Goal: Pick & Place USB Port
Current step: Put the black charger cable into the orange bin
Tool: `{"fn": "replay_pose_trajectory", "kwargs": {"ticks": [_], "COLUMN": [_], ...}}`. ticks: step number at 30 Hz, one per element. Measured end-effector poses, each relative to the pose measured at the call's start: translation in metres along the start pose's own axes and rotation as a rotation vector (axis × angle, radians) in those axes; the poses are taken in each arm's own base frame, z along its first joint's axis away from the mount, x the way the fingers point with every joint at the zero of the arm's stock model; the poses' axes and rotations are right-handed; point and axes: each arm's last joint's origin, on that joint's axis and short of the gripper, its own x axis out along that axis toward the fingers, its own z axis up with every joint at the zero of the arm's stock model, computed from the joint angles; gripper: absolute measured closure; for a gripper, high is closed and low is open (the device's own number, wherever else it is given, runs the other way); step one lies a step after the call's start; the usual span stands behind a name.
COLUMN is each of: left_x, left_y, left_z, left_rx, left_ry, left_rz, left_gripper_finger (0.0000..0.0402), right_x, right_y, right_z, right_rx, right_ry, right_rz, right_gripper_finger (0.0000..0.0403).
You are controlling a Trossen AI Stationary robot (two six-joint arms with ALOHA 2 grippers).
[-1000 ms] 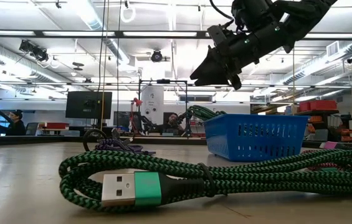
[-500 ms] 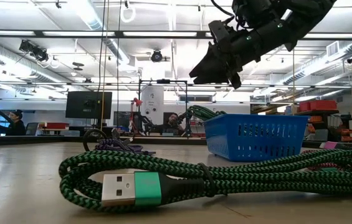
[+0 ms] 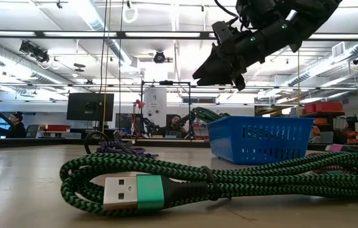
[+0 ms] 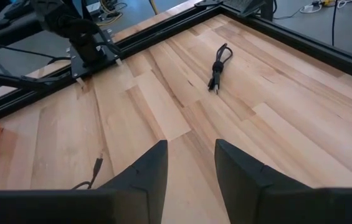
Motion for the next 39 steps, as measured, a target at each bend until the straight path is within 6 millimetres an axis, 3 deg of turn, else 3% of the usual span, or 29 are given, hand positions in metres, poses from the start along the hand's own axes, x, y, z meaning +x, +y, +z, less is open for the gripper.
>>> {"fn": "replay_pose_trajectory", "kwargs": {"ticks": [7,13,21,26,31,39], "left_x": [0.002,0.000,0.001,0.017,0.032,0.018], "left_y": [0.009,0.036,0.076,0.114,0.158,0.231], "left_z": [0.014,0.042,0.085,0.111,0.128,0.151], "left_rx": [0.121,0.213,0.319,0.333,0.347,0.276], "left_ry": [-0.130,-0.308,-0.322,-0.225,-0.132,-0.136], "left_rz": [0.105,0.401,0.739,0.838,0.792,0.745], "left_gripper_finger": [0.0257,0.0269,0.0278,0.0282,0.0283,0.0283], "right_x": [0.000,0.000,0.000,0.000,0.000,0.000], "right_y": [0.000,0.000,0.000,0.000,0.000,0.000], "right_z": [0.000,0.000,0.000,0.001,0.001,0.001], "right_rx": [0.000,0.001,0.001,0.001,0.001,0.001], "right_ry": [-0.001,-0.001,-0.003,-0.007,-0.008,-0.010], "right_rz": [0.000,0.000,0.001,0.002,0.003,0.004], "right_gripper_finger": [0.0271,0.0271,0.0271,0.0271,0.0271,0.0271]}}
